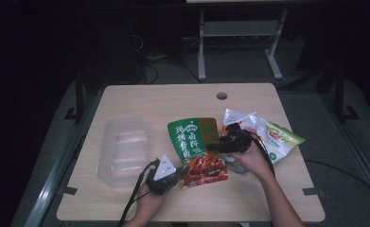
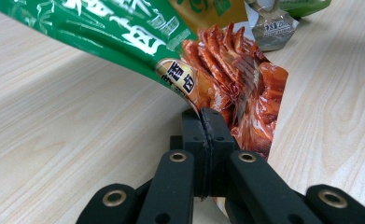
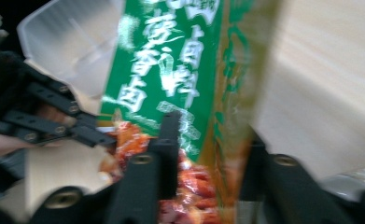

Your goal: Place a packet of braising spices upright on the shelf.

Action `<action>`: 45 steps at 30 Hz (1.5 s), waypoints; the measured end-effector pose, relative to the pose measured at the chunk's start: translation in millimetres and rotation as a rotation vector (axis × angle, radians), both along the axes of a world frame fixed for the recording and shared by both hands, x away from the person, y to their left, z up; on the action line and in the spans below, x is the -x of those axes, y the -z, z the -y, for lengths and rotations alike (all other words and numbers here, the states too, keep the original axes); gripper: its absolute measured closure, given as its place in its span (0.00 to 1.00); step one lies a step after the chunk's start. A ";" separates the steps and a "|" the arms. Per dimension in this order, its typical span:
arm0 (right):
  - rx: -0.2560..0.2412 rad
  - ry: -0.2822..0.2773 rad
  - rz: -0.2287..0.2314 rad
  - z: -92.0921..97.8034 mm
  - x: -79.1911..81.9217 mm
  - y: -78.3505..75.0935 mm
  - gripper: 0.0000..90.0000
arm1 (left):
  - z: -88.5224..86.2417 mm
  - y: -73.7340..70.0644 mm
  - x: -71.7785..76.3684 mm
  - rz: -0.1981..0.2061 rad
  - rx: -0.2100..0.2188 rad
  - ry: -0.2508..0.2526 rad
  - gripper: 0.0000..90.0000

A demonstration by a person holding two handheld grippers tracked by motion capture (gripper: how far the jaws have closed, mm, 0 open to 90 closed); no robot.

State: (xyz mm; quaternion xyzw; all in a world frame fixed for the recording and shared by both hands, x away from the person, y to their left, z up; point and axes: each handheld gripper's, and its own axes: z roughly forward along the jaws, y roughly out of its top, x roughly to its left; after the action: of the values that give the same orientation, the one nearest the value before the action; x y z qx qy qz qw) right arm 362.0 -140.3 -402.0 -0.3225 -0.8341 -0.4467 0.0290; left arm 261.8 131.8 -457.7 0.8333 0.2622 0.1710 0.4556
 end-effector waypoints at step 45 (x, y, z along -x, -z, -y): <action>-0.076 -0.016 0.229 2.8 51.5 -64.6 1.00 | -26.0 -23.4 36.0 -0.022 0.143 0.049 0.51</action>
State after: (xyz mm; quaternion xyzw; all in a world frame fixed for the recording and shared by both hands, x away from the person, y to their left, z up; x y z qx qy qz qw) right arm 310.5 -143.1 -337.4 -0.2611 -0.8171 -0.5115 -0.0509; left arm 225.8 157.8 -434.3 0.8066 0.2580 0.1315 0.5153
